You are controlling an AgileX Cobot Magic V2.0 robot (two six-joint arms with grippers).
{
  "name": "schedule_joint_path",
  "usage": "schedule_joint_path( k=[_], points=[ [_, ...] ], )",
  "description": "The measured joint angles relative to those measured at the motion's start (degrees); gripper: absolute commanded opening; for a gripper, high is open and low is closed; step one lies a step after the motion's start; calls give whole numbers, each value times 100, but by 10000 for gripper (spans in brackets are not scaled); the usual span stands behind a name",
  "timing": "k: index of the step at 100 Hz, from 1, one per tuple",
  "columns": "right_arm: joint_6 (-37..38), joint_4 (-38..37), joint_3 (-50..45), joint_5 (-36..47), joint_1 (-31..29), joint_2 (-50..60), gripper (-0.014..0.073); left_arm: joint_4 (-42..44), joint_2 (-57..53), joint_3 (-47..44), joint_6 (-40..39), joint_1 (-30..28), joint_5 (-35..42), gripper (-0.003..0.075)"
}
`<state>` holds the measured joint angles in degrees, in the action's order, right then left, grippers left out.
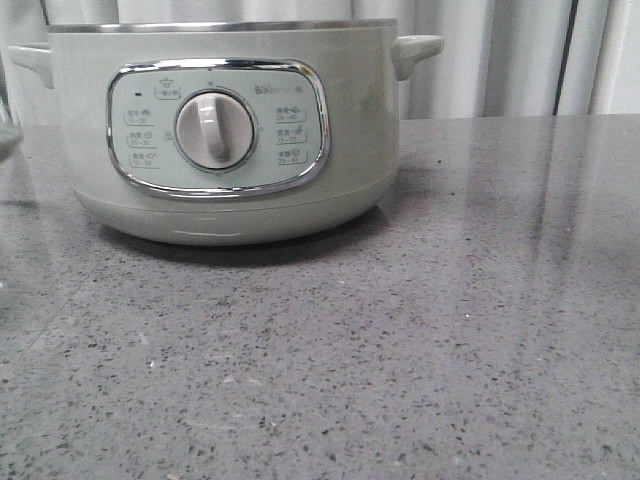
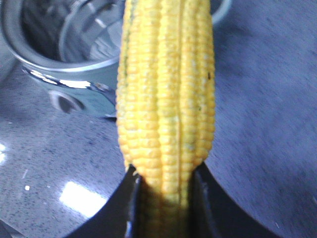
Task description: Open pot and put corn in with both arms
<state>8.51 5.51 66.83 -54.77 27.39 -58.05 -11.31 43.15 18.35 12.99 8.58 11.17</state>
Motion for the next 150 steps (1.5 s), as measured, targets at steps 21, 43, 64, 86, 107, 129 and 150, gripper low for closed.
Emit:
schedule_joint_path(
  k=[21, 43, 64, 86, 107, 129, 150],
  points=[
    [-151, 12, 1030, 40, 446, -1157, -64, -18, 1140, 0, -10, 0, 1138, -20],
    [-185, 24, 1717, 219, 497, -2263, -64, -27, 2005, 0, -273, 0, 1572, -20],
    [-185, 34, 2119, 663, 497, -3035, -64, -27, 2247, 0, -401, 0, 1778, -20],
    [-185, 34, 2571, 783, 497, -3801, -54, -27, 2280, 0, -435, 0, 1791, -19],
    [-185, 34, 2773, 797, 497, -4139, 196, 220, 2289, 0, -435, -14, 1804, 181],
    [-185, 34, 2808, 787, 497, -4185, 340, 296, 2302, 0, -435, -14, 1742, 320],
    [-185, 34, 2808, 676, 497, -4185, 458, 296, 2302, 0, -435, -14, 1764, 372]
  ],
)
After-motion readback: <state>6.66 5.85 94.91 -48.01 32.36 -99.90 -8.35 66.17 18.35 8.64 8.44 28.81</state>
